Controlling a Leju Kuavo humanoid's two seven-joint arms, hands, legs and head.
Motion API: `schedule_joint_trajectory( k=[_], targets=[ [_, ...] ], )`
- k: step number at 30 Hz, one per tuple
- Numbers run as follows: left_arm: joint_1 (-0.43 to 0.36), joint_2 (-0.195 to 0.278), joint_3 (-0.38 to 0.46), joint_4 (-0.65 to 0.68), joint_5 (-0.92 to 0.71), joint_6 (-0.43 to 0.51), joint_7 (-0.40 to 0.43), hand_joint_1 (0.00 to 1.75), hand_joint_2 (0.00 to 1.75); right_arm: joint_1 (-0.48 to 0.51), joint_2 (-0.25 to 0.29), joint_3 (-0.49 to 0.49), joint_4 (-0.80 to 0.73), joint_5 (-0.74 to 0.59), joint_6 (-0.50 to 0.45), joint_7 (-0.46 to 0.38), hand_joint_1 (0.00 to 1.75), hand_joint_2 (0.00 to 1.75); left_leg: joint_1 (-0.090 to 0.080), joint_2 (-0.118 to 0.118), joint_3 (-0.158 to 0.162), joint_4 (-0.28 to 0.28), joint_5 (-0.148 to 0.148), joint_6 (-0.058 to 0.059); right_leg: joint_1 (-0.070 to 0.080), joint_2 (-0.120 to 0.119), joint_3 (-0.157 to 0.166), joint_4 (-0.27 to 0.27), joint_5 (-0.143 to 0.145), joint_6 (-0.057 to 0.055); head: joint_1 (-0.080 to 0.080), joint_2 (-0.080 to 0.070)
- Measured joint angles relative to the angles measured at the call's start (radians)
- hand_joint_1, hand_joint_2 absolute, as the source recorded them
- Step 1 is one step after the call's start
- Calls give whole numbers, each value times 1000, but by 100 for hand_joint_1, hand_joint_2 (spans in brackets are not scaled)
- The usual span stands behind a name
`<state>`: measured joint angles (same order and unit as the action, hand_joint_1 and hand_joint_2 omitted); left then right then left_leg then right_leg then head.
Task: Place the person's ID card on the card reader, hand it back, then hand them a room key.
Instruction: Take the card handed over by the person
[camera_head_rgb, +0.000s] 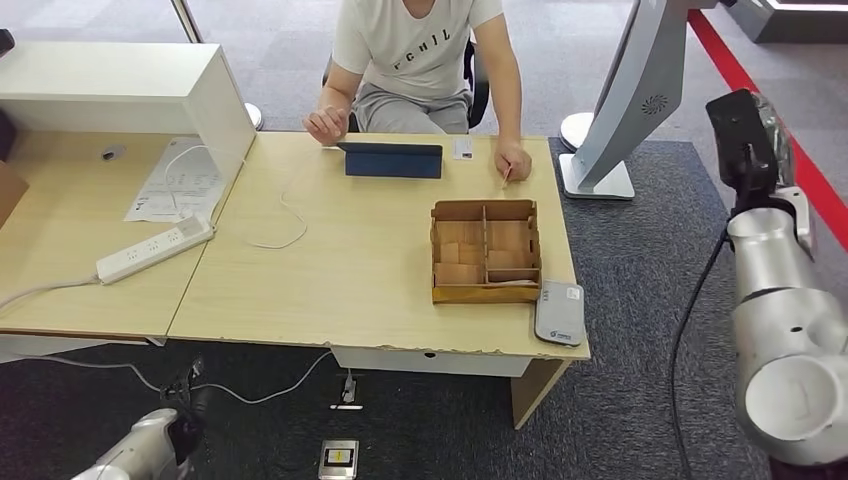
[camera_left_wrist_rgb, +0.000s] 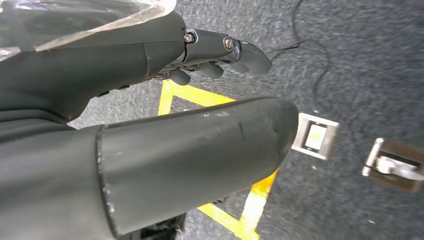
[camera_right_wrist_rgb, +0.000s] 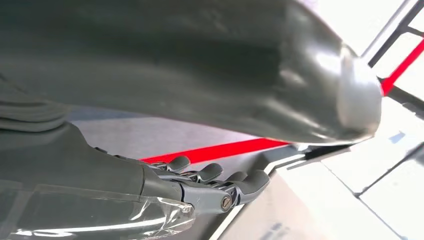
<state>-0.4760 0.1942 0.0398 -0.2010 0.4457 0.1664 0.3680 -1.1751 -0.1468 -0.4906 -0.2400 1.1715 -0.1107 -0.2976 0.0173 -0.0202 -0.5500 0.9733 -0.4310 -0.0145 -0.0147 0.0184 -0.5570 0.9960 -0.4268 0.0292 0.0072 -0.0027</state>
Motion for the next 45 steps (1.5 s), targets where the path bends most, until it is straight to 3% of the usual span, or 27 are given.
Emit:
schedule_joint_trajectory(
  k=[3,8,15,16,19,20,22,25,26,27,29,38,42,45],
  targets=[
    [-38,6,-1,0,1,21,36,0,0,-26,39,80,-12,71,-45,-28,0,0,1,-1,0,0,0,0,2,0,0,0,0,0,0,0],
    [-81,7,-12,0,-7,64,104,0,0,-27,69,274,-26,261,-235,-54,0,0,2,0,-5,1,2,0,3,0,-5,0,2,-1,0,0],
    [-113,13,-24,1,-29,95,156,0,0,6,77,467,-28,250,-264,-53,0,0,7,-1,-25,4,11,-3,5,-1,-24,-1,12,-3,1,0],
    [-115,14,-26,2,-35,100,152,0,44,12,75,485,-28,242,-264,-51,0,0,7,-1,-28,5,12,-3,6,-1,-28,-1,14,-3,1,0],
    [-117,14,-32,3,-45,109,121,0,175,29,66,524,-30,216,-253,-44,0,131,11,1,-41,6,17,-5,9,0,-40,-1,20,-5,1,0],
    [-115,14,-34,4,-50,98,99,0,175,34,59,533,-32,211,-243,-24,0,175,12,1,-45,8,18,-5,9,0,-45,-1,22,-5,1,0],
    [-76,15,-43,6,-74,36,-10,0,175,54,25,551,-42,206,-224,56,0,175,13,1,-51,10,19,-4,11,1,-49,-2,23,-4,0,0],
    [99,-1,-74,-8,-77,-55,-383,0,175,122,-95,565,-73,172,-219,129,0,44,9,-6,-46,10,14,2,8,-6,-38,-4,17,3,1,0],
    [164,-8,-84,-11,-64,-61,-483,0,175,138,-129,569,-79,162,-220,128,0,44,7,-4,-43,9,11,4,6,-4,-36,-3,15,4,1,0],
    [220,-16,-91,-11,-51,-63,-542,0,175,146,-151,575,-83,158,-218,130,0,87,4,2,-41,9,8,6,3,2,-36,-3,15,6,1,0],
    [286,-30,-103,-9,-29,-62,-563,0,175,147,-176,595,-88,157,-213,147,0,175,0,14,-39,9,5,8,1,14,-38,-3,16,7,0,0],
    [312,-58,-131,-9,-5,-39,-507,0,175,110,-197,673,-94,154,-202,166,0,175,-1,10,-34,9,8,10,1,9,-30,-4,16,9,0,0],
    [321,-59,-143,-8,-6,-56,-505,0,0,89,-194,700,-94,150,-207,160,0,175,-1,10,-34,9,9,10,1,9,-29,-3,17,9,0,0],
    [329,-55,-148,-6,-8,-62,-503,0,0,78,-188,719,-94,153,-216,166,0,175,-1,9,-34,9,9,10,1,9,-29,-3,17,9,0,0]
  ],
)
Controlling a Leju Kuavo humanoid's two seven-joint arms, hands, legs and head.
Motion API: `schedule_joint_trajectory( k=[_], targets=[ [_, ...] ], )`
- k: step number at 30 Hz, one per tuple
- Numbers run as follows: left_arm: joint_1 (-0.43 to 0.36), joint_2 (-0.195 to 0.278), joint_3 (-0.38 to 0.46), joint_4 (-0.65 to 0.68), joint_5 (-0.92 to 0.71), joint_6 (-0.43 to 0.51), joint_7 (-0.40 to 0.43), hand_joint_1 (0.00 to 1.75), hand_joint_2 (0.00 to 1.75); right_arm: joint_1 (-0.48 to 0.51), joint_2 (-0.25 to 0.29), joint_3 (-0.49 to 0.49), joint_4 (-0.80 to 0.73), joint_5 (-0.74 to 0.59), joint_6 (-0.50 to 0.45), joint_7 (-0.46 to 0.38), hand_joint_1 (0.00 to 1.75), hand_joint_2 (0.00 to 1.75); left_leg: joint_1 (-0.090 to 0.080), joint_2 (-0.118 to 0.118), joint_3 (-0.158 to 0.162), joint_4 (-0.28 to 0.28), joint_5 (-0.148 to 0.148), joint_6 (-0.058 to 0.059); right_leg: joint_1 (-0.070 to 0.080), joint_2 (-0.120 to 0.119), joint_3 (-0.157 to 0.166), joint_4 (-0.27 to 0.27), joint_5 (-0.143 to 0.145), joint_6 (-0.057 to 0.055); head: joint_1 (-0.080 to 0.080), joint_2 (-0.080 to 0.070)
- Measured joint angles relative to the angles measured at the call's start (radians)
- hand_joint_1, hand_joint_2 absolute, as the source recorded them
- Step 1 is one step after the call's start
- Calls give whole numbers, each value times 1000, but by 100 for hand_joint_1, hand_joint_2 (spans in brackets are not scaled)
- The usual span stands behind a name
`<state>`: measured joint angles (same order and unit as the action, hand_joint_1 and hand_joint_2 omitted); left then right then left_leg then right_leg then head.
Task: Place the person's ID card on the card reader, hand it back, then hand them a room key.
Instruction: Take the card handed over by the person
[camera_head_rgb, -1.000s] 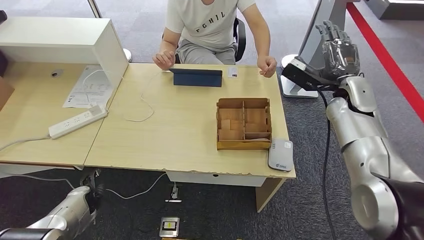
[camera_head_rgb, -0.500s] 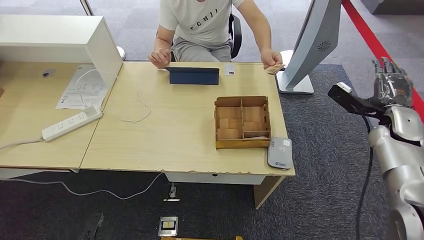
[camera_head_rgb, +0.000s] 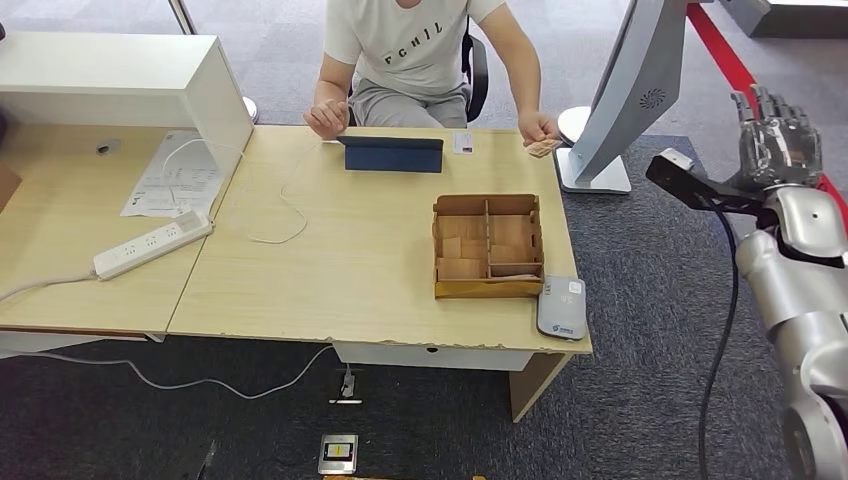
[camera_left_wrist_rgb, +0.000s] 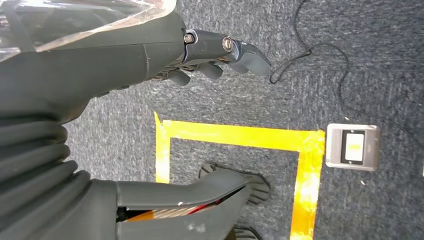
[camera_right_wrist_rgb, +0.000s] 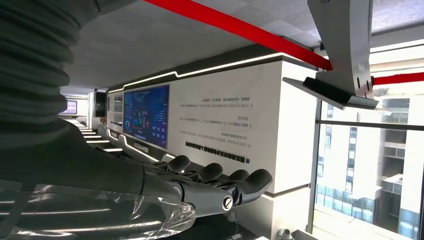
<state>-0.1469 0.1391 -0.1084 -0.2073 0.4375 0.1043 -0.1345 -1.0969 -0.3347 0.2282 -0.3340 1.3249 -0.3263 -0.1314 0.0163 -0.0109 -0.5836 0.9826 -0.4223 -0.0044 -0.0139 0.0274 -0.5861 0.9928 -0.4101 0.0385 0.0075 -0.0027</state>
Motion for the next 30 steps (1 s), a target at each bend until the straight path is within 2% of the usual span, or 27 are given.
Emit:
schedule_joint_trajectory(
  k=[16,30],
  targets=[
    [13,-7,-27,5,-2,-12,27,0,0,-54,87,132,2,134,13,76,0,175,0,-2,1,0,0,0,0,-1,1,0,0,0,0,0],
    [35,-13,-47,8,-2,-9,59,0,0,-52,144,209,23,158,66,115,0,175,0,-3,1,0,0,0,0,-1,1,0,0,0,0,0]
  ],
)
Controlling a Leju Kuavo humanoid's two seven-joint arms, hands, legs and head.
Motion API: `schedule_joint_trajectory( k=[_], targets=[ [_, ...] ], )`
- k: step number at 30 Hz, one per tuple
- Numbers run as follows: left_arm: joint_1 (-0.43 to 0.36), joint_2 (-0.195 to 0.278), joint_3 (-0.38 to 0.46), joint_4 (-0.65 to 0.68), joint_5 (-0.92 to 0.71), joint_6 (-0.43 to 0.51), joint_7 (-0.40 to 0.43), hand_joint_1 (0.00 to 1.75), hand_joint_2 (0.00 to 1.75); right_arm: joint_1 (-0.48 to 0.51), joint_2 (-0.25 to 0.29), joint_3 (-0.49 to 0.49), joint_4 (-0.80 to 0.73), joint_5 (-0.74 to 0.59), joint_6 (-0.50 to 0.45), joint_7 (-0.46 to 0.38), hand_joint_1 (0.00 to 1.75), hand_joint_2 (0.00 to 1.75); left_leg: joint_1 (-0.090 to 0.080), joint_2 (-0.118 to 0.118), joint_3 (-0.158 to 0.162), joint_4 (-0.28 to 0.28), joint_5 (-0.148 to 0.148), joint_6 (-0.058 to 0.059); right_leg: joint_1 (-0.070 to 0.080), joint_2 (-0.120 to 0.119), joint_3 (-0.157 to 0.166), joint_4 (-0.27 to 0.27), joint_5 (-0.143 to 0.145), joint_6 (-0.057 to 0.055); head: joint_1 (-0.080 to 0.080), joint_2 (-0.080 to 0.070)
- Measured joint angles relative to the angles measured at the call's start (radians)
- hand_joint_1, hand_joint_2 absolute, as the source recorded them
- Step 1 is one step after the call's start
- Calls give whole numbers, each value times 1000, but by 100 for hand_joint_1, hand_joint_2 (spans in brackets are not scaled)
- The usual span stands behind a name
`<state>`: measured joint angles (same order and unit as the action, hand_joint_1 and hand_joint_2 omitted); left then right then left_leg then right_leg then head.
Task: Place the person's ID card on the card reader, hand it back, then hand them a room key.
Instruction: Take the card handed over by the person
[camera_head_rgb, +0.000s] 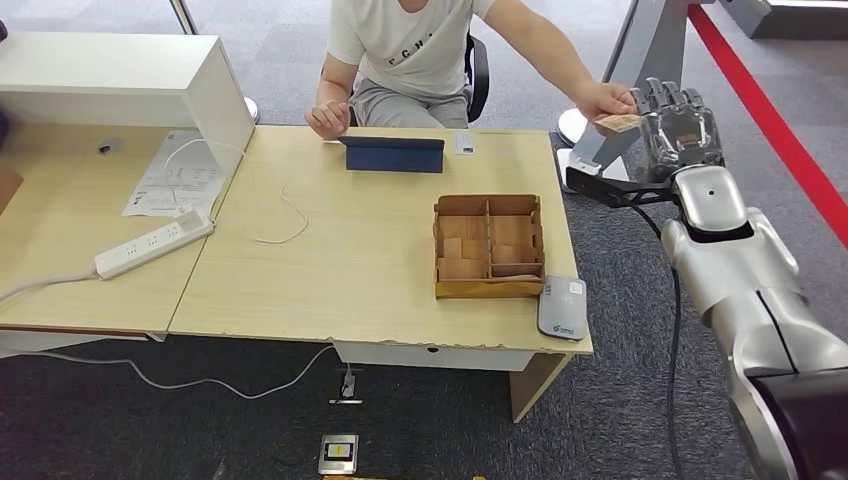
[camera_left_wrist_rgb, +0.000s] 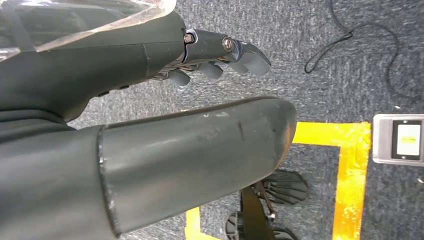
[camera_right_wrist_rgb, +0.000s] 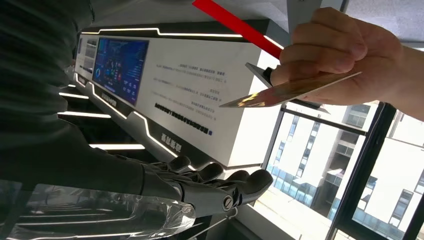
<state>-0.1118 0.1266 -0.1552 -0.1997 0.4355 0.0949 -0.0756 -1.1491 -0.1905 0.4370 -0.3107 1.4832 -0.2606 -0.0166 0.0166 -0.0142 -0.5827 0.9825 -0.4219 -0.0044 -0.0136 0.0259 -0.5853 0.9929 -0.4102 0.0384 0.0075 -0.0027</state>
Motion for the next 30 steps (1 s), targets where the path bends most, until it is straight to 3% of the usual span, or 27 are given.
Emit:
schedule_joint_trajectory(
  k=[19,30],
  targets=[
    [1,-13,-11,2,-10,6,25,0,0,15,-4,26,10,-13,2,27,0,175,0,0,0,0,0,0,0,0,0,0,0,0,0,0],
    [1,-16,-28,2,-13,0,33,0,0,22,-7,26,10,-90,9,23,0,175,0,0,0,0,0,0,0,0,0,0,0,0,0,0]
  ],
)
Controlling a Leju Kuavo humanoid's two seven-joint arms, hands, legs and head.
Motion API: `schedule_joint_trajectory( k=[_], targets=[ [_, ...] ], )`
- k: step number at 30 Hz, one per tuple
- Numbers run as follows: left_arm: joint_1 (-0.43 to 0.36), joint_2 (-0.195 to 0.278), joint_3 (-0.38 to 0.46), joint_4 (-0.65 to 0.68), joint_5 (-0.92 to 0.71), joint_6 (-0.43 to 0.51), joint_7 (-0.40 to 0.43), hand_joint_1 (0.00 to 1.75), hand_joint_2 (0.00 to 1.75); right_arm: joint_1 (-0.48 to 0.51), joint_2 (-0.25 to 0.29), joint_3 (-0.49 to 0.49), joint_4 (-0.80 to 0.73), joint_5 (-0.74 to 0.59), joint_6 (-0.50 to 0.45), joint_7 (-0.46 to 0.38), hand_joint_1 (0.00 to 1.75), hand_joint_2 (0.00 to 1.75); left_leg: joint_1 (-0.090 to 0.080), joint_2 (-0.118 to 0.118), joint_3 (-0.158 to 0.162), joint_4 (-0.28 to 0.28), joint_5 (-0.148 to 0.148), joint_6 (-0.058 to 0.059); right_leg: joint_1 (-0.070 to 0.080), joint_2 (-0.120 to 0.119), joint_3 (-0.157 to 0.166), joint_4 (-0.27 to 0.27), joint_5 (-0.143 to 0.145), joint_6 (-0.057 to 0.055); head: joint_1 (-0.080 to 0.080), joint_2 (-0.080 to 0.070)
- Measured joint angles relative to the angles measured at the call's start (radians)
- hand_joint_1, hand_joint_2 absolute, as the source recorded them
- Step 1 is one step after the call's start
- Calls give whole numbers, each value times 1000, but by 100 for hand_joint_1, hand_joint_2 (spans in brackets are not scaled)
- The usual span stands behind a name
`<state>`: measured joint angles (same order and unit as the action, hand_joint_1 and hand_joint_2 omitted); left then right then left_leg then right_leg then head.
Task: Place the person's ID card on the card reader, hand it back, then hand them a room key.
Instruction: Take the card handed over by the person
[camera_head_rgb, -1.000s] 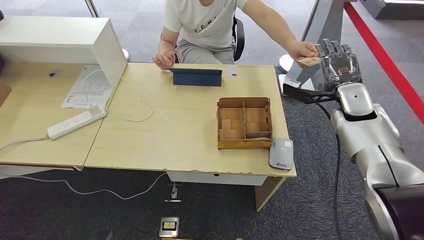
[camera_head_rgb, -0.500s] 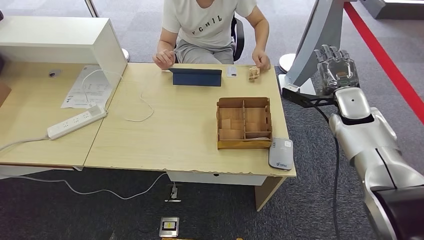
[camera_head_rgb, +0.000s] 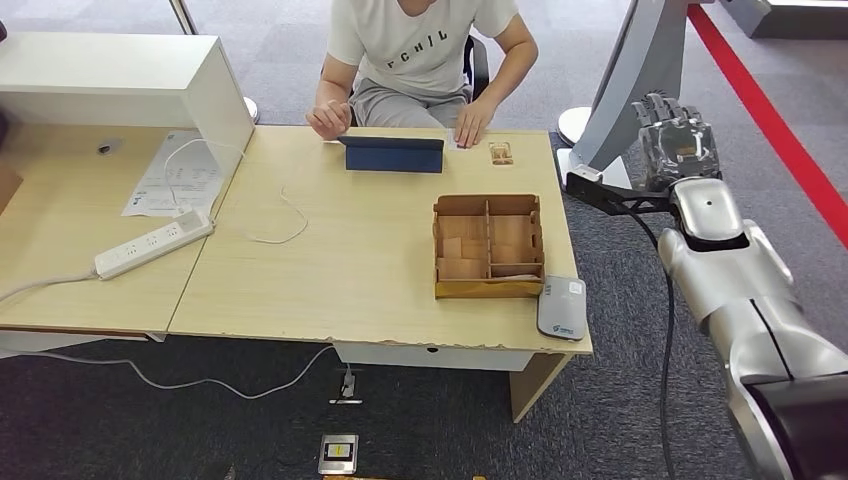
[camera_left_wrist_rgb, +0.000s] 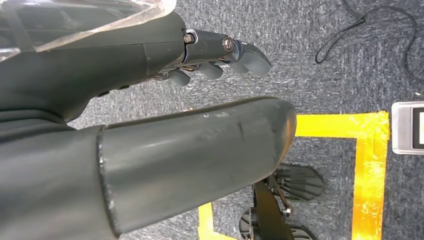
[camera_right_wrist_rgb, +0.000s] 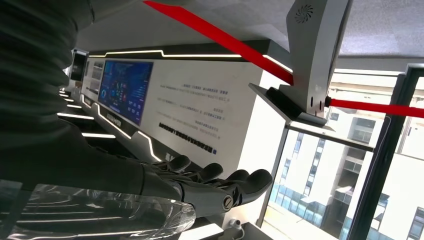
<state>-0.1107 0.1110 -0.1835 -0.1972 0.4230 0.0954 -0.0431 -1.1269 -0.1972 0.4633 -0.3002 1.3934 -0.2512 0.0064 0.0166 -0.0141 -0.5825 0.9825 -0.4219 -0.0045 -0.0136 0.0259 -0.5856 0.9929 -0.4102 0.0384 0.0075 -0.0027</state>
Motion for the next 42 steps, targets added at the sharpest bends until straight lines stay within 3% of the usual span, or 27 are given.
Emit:
schedule_joint_trajectory(
  k=[42],
  targets=[
    [-1,24,-45,2,-4,-26,68,0,0,-1,5,3,-1,17,-19,-17,0,175,0,0,0,0,0,0,0,0,0,0,0,0,0,0]
  ],
)
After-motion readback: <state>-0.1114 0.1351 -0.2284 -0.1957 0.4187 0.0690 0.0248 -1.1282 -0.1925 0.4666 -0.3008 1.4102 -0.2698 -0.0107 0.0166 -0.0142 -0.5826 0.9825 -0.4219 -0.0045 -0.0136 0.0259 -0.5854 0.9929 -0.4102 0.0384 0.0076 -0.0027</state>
